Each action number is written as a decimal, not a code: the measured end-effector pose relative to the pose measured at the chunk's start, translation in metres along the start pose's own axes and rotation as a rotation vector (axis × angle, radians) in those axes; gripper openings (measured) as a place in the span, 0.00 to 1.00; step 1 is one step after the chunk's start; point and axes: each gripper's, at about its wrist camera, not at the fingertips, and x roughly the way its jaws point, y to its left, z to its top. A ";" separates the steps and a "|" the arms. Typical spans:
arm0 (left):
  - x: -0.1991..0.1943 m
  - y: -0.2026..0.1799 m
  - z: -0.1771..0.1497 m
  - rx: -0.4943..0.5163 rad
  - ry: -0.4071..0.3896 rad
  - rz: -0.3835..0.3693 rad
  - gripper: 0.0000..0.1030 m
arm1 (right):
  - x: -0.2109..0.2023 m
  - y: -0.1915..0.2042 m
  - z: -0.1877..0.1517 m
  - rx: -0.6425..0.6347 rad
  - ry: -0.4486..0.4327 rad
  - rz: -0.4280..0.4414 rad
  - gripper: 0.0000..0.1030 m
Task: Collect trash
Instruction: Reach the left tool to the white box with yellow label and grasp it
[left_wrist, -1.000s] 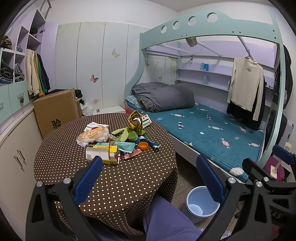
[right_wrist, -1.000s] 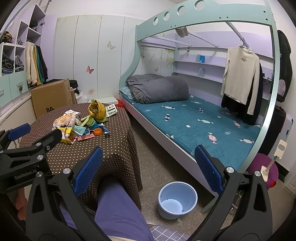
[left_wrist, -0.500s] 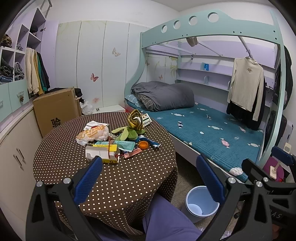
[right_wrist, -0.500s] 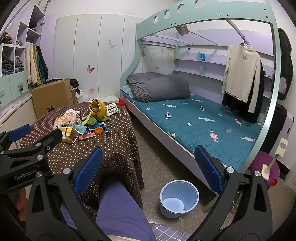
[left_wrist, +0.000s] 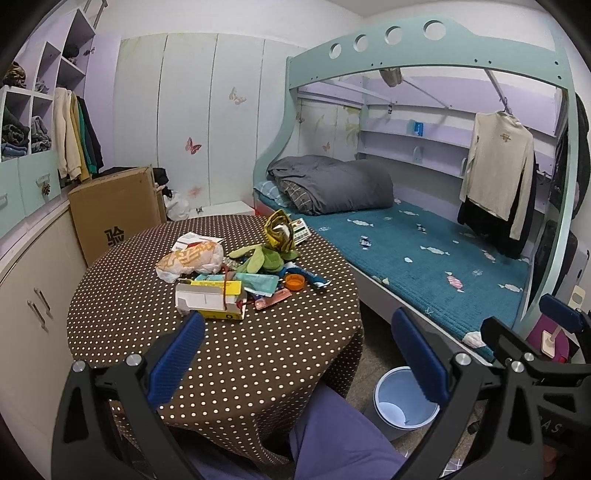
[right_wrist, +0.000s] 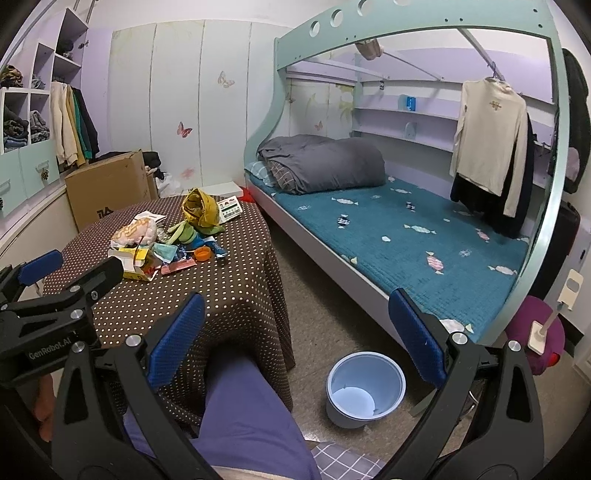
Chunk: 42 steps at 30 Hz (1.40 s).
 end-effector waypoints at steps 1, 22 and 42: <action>0.002 0.002 0.001 -0.005 0.006 0.002 0.96 | 0.002 0.001 0.001 0.000 0.007 0.006 0.94; 0.054 0.067 -0.002 -0.127 0.145 0.099 0.96 | 0.067 0.052 0.017 -0.098 0.128 0.113 0.94; 0.151 0.110 0.011 -0.164 0.283 0.141 0.96 | 0.160 0.082 0.033 -0.093 0.262 0.160 0.94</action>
